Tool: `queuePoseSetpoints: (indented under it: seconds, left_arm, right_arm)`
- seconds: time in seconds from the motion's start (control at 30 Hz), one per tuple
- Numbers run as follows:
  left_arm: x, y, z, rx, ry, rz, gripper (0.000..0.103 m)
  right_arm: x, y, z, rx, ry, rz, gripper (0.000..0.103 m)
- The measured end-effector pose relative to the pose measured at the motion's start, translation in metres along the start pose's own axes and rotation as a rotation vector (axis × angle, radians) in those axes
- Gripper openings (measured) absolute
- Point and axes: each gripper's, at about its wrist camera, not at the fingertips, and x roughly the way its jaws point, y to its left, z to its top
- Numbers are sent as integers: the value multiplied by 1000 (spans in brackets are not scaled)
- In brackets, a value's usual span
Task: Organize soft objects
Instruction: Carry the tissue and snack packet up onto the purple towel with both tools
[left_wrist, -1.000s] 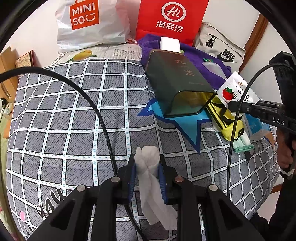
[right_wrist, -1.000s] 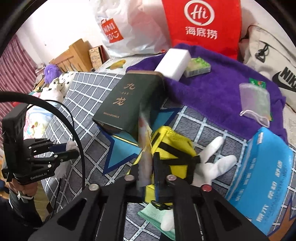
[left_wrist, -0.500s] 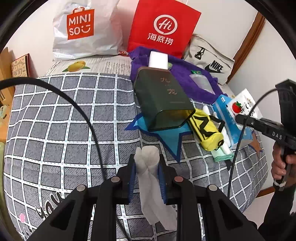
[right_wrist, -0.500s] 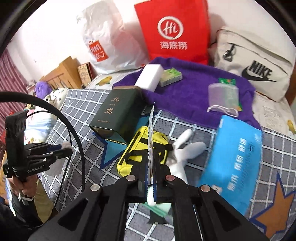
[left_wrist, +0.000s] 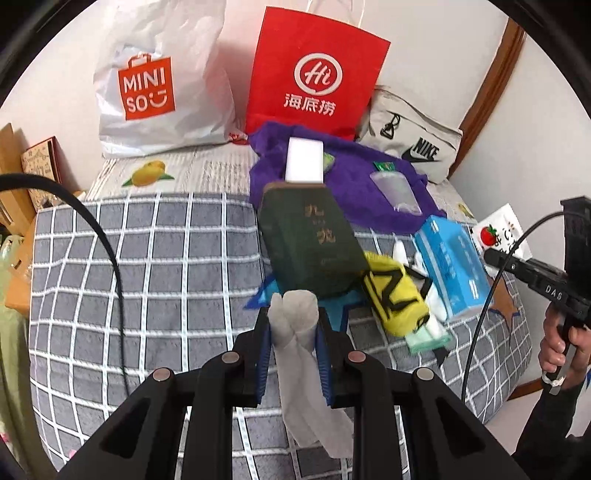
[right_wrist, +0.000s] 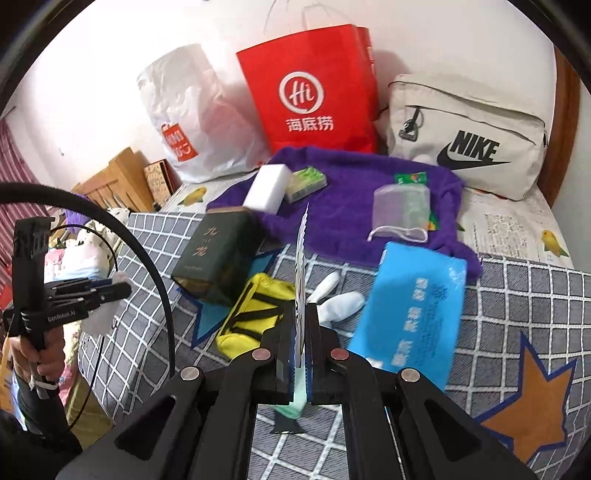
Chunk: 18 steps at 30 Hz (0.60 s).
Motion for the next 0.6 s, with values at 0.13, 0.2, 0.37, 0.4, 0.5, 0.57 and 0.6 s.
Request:
queuePoseSetpoints:
  seconds: [0.13, 0.2, 0.37, 0.4, 0.5, 0.57, 0.6]
  left_arm:
    - [-4, -2, 18, 3, -24, 7, 21]
    - [-2, -3, 26, 3, -26, 5, 21]
    - [8, -8, 53, 27, -32, 10, 21]
    - [9, -9, 58, 38, -40, 17, 21]
    - [15, -13, 77, 71, -55, 44, 21]
    - [21, -15, 93, 81, -61, 54, 21]
    - [23, -16, 98, 86, -63, 58, 21]
  right_arm:
    - [3, -14, 11, -3, -4, -11, 4]
    - [6, -23, 18, 4, -7, -21, 4]
    - [19, -40, 38, 15, 0, -31, 4]
    - [22, -42, 42, 10, 5, -34, 4]
    - [38, -53, 59, 8, 24, -64, 4]
    - [49, -58, 70, 14, 35, -59, 4]
    - [56, -61, 77, 15, 43, -57, 4]
